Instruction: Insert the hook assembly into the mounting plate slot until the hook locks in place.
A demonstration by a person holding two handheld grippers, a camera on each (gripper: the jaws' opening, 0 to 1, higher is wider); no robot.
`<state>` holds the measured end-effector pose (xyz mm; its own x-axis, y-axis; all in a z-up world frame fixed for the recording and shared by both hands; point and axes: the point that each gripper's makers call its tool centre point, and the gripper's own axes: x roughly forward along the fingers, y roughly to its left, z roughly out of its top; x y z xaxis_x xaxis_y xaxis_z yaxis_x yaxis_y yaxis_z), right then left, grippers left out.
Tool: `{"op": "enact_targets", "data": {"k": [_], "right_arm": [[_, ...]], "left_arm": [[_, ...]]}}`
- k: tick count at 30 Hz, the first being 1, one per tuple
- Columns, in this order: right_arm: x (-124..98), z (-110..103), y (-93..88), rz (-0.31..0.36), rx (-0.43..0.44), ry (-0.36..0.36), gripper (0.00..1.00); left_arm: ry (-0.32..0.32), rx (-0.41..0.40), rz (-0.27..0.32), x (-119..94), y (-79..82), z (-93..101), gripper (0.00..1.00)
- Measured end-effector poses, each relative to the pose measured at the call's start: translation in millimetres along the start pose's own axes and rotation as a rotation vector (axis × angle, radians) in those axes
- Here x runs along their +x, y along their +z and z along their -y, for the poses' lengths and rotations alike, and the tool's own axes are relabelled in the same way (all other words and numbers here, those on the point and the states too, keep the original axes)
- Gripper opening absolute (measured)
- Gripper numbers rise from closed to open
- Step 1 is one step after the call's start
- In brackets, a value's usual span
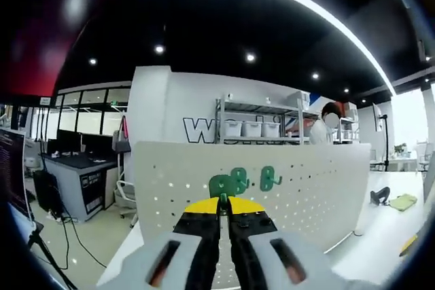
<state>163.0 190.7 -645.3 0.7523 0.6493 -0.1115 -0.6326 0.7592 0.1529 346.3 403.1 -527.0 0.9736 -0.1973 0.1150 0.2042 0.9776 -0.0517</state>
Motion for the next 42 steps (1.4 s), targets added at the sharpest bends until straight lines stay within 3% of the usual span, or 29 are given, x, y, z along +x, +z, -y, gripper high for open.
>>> {"op": "enact_targets", "data": {"k": [42], "right_arm": [[6.0,20.7,-12.6,-0.037,0.026,-0.032,0.18]], "left_arm": [[0.054,0.090,0.035,62.1,0.4,-20.1,0.03]]}}
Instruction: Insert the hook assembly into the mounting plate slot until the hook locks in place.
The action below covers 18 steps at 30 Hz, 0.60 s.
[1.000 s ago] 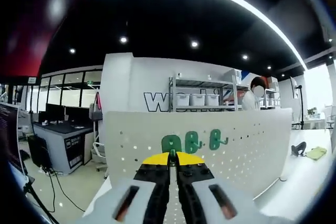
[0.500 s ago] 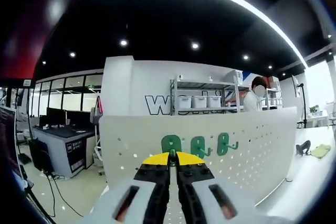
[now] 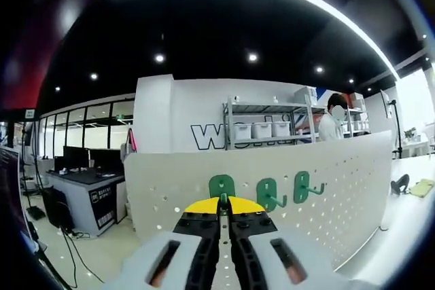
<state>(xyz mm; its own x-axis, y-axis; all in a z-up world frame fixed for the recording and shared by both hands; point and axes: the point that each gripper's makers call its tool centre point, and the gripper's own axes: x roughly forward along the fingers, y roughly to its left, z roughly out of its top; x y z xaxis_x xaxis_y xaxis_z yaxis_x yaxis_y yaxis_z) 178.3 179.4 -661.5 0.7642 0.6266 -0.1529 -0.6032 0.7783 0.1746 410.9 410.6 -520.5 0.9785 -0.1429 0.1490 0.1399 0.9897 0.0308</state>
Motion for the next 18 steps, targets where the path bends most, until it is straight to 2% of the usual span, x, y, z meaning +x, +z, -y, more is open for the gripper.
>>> {"op": "enact_targets", "data": {"k": [18], "right_arm": [[1.4,5.6,-2.8,-0.005,0.013,-0.015,0.18]], "left_arm": [[0.009,0.003,-0.020,7.2,-9.5,-0.6,0.03]]}}
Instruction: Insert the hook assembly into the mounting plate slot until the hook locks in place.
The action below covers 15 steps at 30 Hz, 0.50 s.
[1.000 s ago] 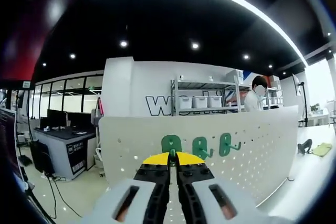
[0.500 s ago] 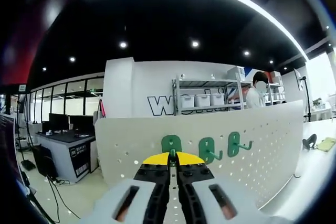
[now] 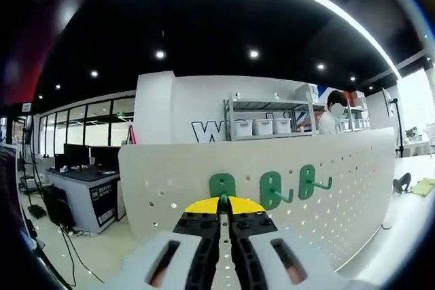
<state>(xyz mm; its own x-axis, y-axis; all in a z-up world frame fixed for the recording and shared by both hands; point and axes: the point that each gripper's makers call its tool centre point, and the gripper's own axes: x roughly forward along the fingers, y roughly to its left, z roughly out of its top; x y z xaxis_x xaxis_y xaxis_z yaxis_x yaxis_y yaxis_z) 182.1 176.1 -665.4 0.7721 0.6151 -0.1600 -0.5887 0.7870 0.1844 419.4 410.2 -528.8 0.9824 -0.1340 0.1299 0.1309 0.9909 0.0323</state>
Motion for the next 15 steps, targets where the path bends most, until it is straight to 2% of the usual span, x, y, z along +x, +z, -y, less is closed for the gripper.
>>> {"op": "enact_targets", "data": {"k": [15], "right_arm": [[5.0,-1.7,-0.1,-0.004,-0.003,0.016,0.18]], "left_arm": [[-0.048,0.016,-0.012,4.2,3.3,4.0,0.08]]}}
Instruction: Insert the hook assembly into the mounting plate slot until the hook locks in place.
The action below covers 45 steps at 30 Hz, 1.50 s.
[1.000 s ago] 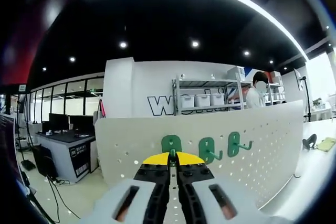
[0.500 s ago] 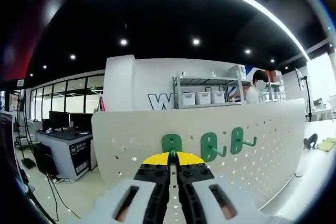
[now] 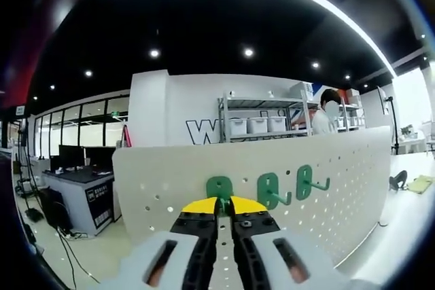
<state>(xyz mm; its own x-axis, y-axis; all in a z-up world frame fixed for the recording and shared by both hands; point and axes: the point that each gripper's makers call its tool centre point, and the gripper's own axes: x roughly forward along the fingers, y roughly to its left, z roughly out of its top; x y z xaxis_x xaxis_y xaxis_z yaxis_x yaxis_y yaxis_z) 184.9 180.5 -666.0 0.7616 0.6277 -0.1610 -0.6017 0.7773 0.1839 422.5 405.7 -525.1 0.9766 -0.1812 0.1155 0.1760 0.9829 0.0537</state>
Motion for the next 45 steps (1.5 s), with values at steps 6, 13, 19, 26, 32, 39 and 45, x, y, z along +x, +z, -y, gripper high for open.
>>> {"op": "enact_targets", "data": {"k": [6,13,19,26,32,39,45], "right_arm": [[-0.8,0.2,-0.3,-0.002,-0.003,0.000,0.18],[-1.4,0.3,-0.6,0.000,0.003,-0.001,0.18],[-1.5,1.9,0.5,0.004,0.003,-0.006,0.18],[-1.5,2.2,-1.0,-0.001,0.001,-0.007,0.18],[-2.2,2.3,-2.8,-0.005,0.002,-0.008,0.18],[-2.3,1.1,-4.1,-0.012,-0.003,-0.003,0.18],[-1.4,-1.2,-6.2,-0.018,0.002,0.006,0.18]], "left_arm": [[-0.031,0.005,0.011,3.2,2.5,4.0,0.12],[-0.057,0.013,0.011,7.9,2.3,8.0,0.24],[-0.066,0.010,-0.003,6.1,-1.1,9.3,0.26],[-0.074,0.002,-0.009,-0.9,-3.7,12.7,0.27],[-0.083,-0.003,-0.007,-13.2,-5.0,18.0,0.29],[-0.089,-0.009,-0.014,-26.3,-7.3,19.3,0.29],[-0.111,-0.029,-0.026,-43.3,-13.2,28.3,0.30]]}}
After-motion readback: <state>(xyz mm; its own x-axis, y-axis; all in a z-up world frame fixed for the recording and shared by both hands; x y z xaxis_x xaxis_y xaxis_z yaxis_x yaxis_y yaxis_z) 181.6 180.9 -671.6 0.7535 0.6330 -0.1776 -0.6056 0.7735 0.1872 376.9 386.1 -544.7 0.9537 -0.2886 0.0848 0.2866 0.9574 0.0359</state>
